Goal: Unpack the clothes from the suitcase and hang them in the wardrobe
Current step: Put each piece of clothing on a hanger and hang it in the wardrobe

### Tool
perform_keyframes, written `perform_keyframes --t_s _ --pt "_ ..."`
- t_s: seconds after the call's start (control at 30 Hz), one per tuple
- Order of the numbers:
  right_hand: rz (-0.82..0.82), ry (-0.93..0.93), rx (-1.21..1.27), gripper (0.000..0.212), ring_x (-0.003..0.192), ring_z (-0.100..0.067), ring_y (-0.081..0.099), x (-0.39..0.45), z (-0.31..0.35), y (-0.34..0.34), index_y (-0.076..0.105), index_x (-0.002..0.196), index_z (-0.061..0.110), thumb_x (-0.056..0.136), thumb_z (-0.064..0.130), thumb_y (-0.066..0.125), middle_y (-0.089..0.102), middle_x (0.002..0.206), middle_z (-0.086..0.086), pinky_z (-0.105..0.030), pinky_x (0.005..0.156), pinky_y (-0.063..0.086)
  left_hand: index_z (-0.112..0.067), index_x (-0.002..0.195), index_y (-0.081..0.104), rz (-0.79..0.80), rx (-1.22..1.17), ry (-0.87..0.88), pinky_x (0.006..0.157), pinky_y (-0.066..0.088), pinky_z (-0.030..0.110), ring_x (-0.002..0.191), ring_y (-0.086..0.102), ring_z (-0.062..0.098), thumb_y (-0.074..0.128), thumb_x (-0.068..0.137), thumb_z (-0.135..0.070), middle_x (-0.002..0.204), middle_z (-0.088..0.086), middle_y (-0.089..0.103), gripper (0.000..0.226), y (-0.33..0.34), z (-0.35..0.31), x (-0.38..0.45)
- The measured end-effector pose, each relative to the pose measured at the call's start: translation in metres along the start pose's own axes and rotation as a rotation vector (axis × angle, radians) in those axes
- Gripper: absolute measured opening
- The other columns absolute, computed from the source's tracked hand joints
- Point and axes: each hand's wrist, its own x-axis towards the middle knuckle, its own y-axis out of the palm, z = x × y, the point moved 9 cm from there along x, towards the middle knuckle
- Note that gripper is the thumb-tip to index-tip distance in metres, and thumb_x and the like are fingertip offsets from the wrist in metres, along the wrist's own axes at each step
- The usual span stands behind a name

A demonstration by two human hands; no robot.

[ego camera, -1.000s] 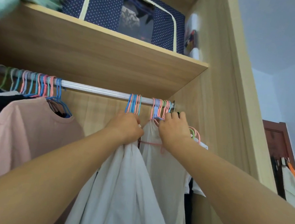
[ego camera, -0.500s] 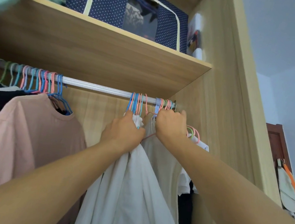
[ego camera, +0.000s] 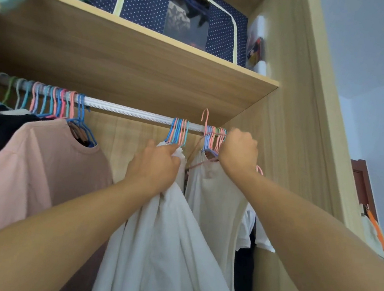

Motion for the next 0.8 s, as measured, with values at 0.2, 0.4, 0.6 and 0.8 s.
perform_keyframes --t_s 0.2,0.4,0.6,0.8 --pt "-0.013 -0.003 0.074 0.013 0.08 -0.04 0.052 -0.011 0.011 -0.018 0.049 0.084 0.007 0.082 -0.006 0.045 0.057 0.087 -0.02 -0.036 0.063 0.033 -0.04 0.133 0.062 0.004 -0.047 0.087 0.104 0.042 0.036 0.139 0.042 0.024 0.048 0.097 -0.035 0.149 0.003 0.038 0.039 -0.004 -0.005 -0.002" --pt "-0.232 -0.032 0.095 0.023 0.072 -0.041 0.056 -0.05 -0.016 -0.075 0.065 0.097 0.009 0.087 0.006 0.044 0.063 0.08 -0.015 -0.039 0.06 0.044 -0.032 0.146 0.041 -0.02 -0.353 -0.008 0.097 0.044 0.032 0.124 0.054 0.023 0.069 0.08 -0.044 0.136 0.0 0.054 0.072 0.017 -0.01 -0.009" --pt "-0.408 0.342 0.707 0.025 0.06 -0.028 0.072 -0.113 -0.136 -0.129 0.067 0.103 0.023 0.095 0.023 0.044 0.072 0.071 -0.01 -0.047 0.077 0.06 -0.014 0.114 0.063 0.073 -0.565 -0.302 0.084 0.049 0.029 0.107 0.065 0.028 0.075 0.076 -0.027 0.116 0.007 0.068 0.042 0.051 -0.025 -0.015" --pt "-0.434 0.455 1.003 0.021 0.051 -0.029 0.069 -0.114 -0.151 -0.162 0.063 0.102 0.012 0.101 0.008 0.043 0.066 0.052 0.002 -0.046 0.073 0.062 -0.011 0.123 0.058 0.238 -0.32 -0.118 0.08 0.042 0.029 0.114 0.062 0.032 0.062 0.091 -0.029 0.124 0.012 0.065 0.036 0.085 -0.097 0.003"
